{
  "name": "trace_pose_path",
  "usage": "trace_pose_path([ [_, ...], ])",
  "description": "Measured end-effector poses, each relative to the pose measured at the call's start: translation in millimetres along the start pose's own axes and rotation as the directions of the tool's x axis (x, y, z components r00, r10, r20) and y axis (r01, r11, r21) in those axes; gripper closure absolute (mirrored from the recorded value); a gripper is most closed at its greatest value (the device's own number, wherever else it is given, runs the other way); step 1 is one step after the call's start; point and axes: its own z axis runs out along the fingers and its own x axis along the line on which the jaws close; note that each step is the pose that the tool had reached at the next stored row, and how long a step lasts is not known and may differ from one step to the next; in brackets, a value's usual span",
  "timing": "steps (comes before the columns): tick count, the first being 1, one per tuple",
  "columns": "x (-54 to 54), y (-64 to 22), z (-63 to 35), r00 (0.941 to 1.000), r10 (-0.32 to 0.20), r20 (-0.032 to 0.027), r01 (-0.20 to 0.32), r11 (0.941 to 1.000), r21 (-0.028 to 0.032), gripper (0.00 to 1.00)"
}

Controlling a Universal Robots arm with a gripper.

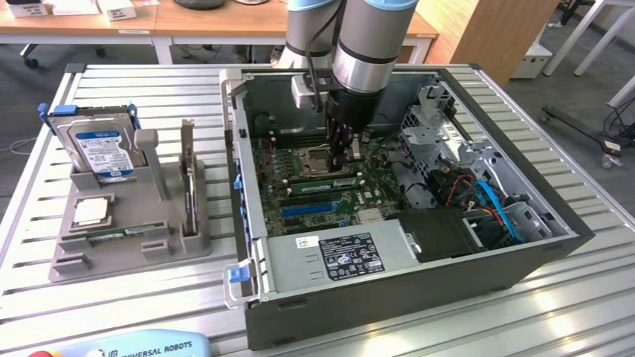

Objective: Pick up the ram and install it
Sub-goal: 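Press down the ram until it locks into place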

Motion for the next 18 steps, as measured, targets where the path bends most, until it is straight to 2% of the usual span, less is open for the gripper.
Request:
trace_pose_path([
  [5,0.0,0.0,0.0,0.9999,0.015,0.0003,-0.015,0.9999,0.0003,0.9],
  [12,0.0,0.0,0.0,0.9951,0.099,0.0017,-0.099,0.9951,0.0018,0.9],
  [16,0.0,0.0,0.1,0.9871,0.16,0.0029,-0.16,0.9871,0.0029,0.9],
  [17,0.0,0.0,0.2,0.981,0.194,0.0037,-0.194,0.981,0.0035,0.9],
  [18,0.0,0.0,0.2,0.9777,0.21,0.004,-0.21,0.9777,0.0037,0.9],
])
